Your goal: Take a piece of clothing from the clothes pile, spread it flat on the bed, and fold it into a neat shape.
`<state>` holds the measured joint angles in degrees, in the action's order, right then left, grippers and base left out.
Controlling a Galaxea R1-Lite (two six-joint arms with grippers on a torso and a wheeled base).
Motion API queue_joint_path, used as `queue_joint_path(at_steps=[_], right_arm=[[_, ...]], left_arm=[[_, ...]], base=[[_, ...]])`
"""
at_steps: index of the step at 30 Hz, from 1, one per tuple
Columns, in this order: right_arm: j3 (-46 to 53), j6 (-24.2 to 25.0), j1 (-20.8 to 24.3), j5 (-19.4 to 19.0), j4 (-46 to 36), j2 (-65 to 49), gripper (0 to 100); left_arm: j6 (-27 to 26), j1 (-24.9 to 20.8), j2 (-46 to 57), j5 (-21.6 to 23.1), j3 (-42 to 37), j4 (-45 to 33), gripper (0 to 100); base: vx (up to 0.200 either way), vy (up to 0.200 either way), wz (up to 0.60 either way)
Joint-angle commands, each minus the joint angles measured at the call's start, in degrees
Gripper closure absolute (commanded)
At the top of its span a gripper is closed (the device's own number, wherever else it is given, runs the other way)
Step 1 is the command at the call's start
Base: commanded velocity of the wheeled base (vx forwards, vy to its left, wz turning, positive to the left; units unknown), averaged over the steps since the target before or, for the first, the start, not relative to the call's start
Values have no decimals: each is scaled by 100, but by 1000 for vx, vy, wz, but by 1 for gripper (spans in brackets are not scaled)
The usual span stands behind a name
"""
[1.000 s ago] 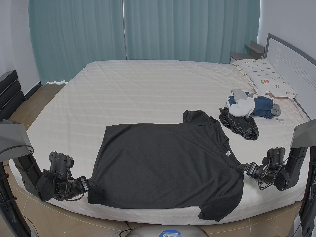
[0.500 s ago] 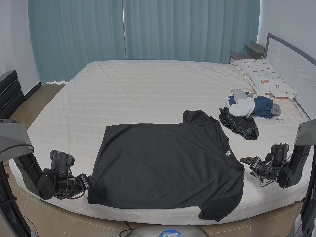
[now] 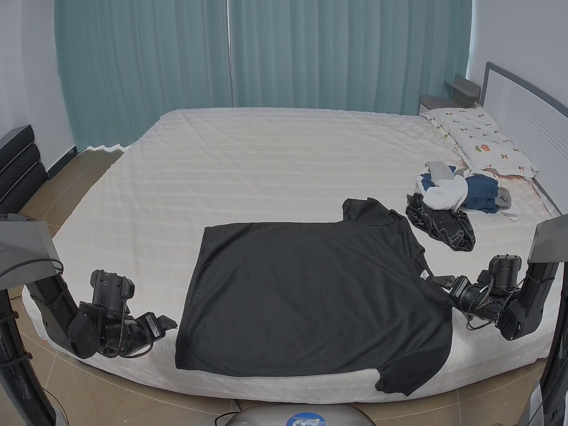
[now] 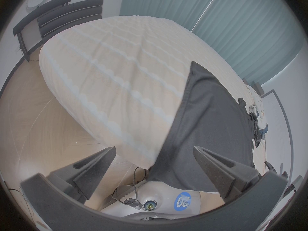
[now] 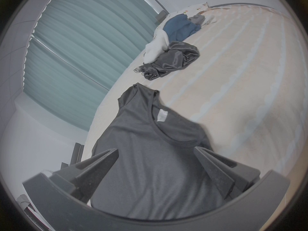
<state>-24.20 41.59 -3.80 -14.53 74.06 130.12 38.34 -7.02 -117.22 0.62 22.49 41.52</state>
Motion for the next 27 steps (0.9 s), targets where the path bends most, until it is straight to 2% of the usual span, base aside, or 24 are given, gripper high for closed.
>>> queue_joint_path(at_steps=[1, 5, 9, 14, 16, 17, 22, 27], right_arm=[[38, 7, 2, 29, 109, -4, 0], [-67, -20, 46, 64, 311, -4, 0], [-498, -37, 169, 64, 197, -48, 0], [-1896, -108, 249, 73, -1192, -4, 0], [-1896, -108, 249, 73, -1192, -4, 0], [-2933, -160, 275, 64, -2317, 154, 0], [-4269, -477, 354, 100, -3020, 707, 0], [-5631, -899, 345, 354, -3820, 1349, 0]], left_arm=[[24, -10, -99, -9, 10, 5, 0], [24, -27, -72, -9, 10, 5, 0], [24, -54, -81, -1, 10, 5, 0], [174, -142, -134, 43, 45, 5, 0], [174, -142, -134, 43, 45, 5, 0], [227, -142, -160, 43, 71, 5, 0], [306, -142, -231, 43, 62, 5, 0], [306, -133, -345, 43, 71, 5, 0]], base=[[0, 0, 0], [0, 0, 0], [200, 0, 0], [200, 0, 0], [0, 0, 0], [0, 0, 0], [0, 0, 0], [0, 0, 0]])
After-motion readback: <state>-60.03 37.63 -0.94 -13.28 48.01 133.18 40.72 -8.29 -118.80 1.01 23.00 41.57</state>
